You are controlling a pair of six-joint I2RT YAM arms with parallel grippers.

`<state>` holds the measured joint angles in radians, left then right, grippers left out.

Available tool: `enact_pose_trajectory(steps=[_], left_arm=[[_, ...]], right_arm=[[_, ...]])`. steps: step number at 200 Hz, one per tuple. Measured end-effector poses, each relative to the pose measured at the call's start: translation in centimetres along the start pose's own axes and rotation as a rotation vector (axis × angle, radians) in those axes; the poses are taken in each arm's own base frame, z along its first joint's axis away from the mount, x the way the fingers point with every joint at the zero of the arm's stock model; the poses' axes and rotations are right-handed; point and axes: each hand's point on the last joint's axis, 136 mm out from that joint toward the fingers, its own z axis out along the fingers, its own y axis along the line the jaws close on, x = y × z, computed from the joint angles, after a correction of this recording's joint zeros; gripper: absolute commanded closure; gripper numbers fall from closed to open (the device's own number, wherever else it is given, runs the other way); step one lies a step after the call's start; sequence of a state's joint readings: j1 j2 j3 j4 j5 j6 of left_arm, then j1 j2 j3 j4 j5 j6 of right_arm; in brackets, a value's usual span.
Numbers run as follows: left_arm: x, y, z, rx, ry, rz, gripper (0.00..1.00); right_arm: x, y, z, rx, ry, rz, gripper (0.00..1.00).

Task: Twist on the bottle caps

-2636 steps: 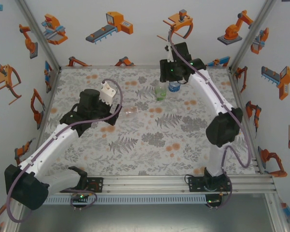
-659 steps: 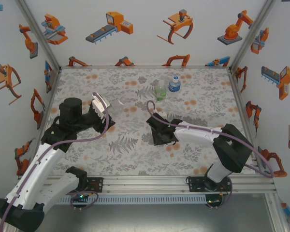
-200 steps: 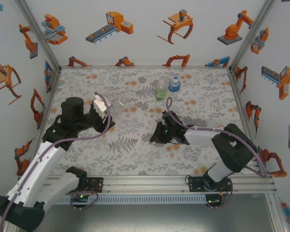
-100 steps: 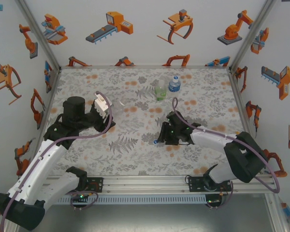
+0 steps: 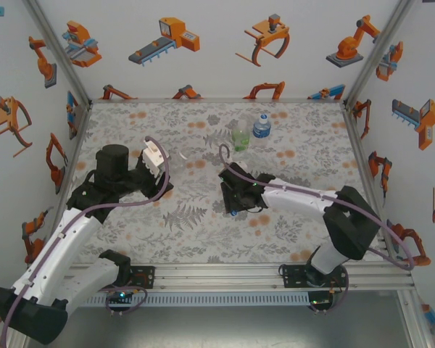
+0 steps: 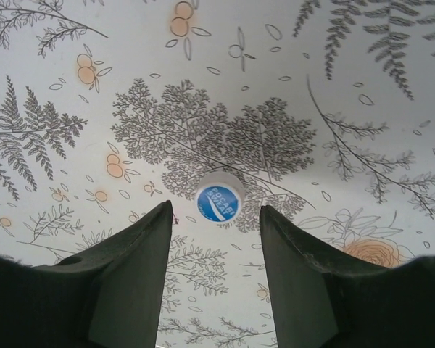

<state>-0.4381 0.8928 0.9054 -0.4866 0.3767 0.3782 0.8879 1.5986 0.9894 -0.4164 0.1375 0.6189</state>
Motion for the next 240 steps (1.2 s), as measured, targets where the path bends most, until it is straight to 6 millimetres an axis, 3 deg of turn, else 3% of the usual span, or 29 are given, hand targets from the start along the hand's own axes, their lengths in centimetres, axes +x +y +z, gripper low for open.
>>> enact_pose_trajectory(steps=[43, 136, 170, 217, 240], left_arm=[[-0.1, 0.1, 0.0, -0.004, 0.0, 0.003, 0.84], [-0.1, 0.1, -0.1, -0.004, -0.001, 0.004, 0.84], [-0.1, 0.1, -0.1, -0.004, -0.001, 0.004, 0.84], [-0.1, 0.1, -0.1, -0.004, -0.001, 0.004, 0.84], [-0.1, 0.1, -0.1, -0.004, -0.001, 0.004, 0.84]], right_arm=[[0.1, 0.7, 1.3, 0.034, 0.048, -0.045, 0.51], [1.1, 0.2, 2.1, 0.057, 0.091, -0.047, 0.55], [1.9, 0.1, 3.0, 0.066, 0.124, -0.048, 0.6], [2.1, 0.4, 3.0, 0.049, 0.134, -0.042, 0.62], [2.3, 0.6, 3.0, 0.037, 0.143, -0.038, 0.59]])
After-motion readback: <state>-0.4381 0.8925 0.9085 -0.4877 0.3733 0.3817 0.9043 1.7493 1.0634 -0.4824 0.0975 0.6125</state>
